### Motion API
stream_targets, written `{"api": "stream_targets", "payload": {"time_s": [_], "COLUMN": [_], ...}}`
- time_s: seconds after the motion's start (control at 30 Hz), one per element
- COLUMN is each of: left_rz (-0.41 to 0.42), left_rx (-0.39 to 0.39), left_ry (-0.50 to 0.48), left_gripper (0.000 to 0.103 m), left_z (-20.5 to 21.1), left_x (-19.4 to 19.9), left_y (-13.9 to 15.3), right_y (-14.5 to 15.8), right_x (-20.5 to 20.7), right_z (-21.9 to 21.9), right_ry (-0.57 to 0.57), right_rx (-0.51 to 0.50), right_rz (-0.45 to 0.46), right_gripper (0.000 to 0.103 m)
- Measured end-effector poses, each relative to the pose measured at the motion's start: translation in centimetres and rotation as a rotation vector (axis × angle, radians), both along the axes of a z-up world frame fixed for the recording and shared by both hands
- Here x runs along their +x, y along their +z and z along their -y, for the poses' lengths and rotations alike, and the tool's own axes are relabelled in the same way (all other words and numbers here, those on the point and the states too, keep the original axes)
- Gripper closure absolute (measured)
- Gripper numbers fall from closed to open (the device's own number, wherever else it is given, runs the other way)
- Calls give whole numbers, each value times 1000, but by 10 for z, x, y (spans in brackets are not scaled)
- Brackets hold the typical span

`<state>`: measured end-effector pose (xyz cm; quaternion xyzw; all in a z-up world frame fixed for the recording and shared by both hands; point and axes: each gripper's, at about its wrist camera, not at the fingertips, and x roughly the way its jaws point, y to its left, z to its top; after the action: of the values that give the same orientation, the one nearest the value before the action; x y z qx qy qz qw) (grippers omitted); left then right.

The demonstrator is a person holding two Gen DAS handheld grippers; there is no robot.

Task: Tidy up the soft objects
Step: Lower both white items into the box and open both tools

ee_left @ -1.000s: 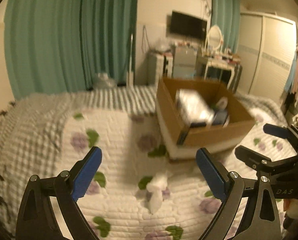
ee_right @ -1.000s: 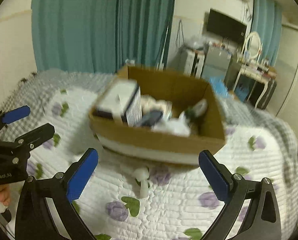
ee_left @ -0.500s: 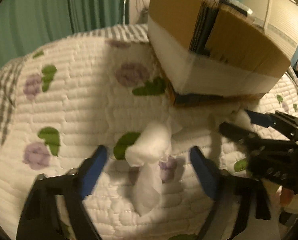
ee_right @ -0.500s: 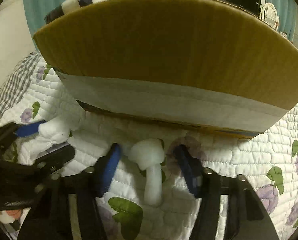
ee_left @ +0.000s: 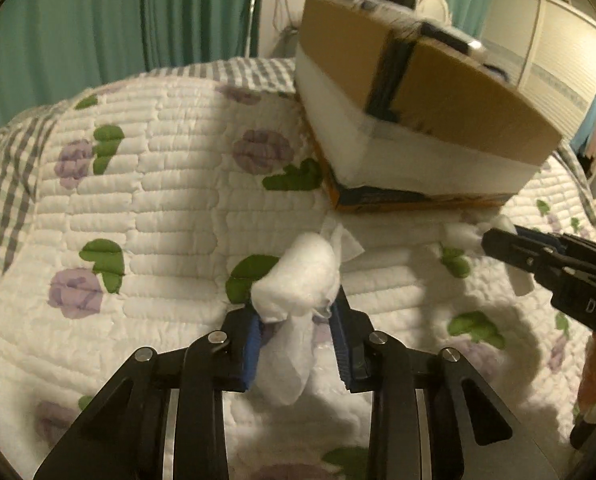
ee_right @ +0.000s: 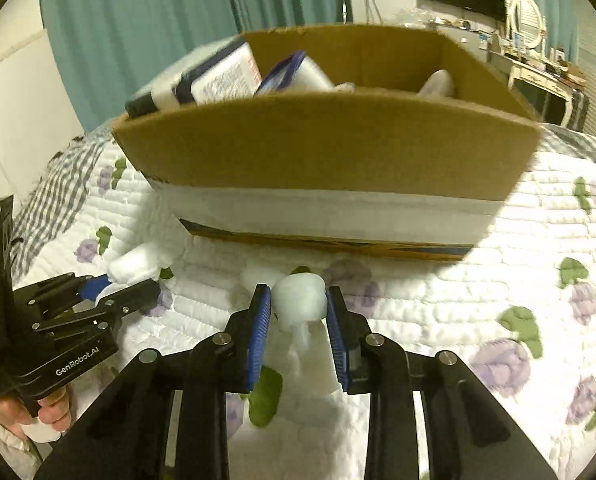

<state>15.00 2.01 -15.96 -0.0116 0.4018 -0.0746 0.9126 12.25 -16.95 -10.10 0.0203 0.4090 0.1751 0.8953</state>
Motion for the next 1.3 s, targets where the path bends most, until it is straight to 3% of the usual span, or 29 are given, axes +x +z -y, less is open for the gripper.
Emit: {"api": "stream_targets", "payload": {"time_s": [0.2, 0.4, 0.6, 0.8, 0.97, 1.07, 1.3], "left_rz": [66, 172, 289, 349, 332, 303, 201], "left_rx": [8, -25, -21, 1, -59, -33, 12], "left_ry": [-20, -82, -135, -167, -139, -119, -82], "left_gripper": [73, 73, 73, 73, 73, 73, 73], "left_z": [12, 28, 54, 77, 79, 82, 86], "left_x": [-34, -66, -50, -4, 61, 98, 151], "left_y": [41, 108, 181, 220, 225, 212, 154], "right_y": [46, 120, 186, 226, 240, 232, 159], "right_x": [-19, -35, -36, -3, 46, 81, 149], "right_z": [10, 27, 31, 40, 41, 39, 35], "right_ry": [13, 26, 7, -23, -30, -34, -46], "right_rx": [4, -4, -63, -32, -29, -37, -21], "right_rz": [58, 168, 281, 326, 324, 310, 173], "right_gripper": [75, 75, 75, 75, 75, 75, 75]}}
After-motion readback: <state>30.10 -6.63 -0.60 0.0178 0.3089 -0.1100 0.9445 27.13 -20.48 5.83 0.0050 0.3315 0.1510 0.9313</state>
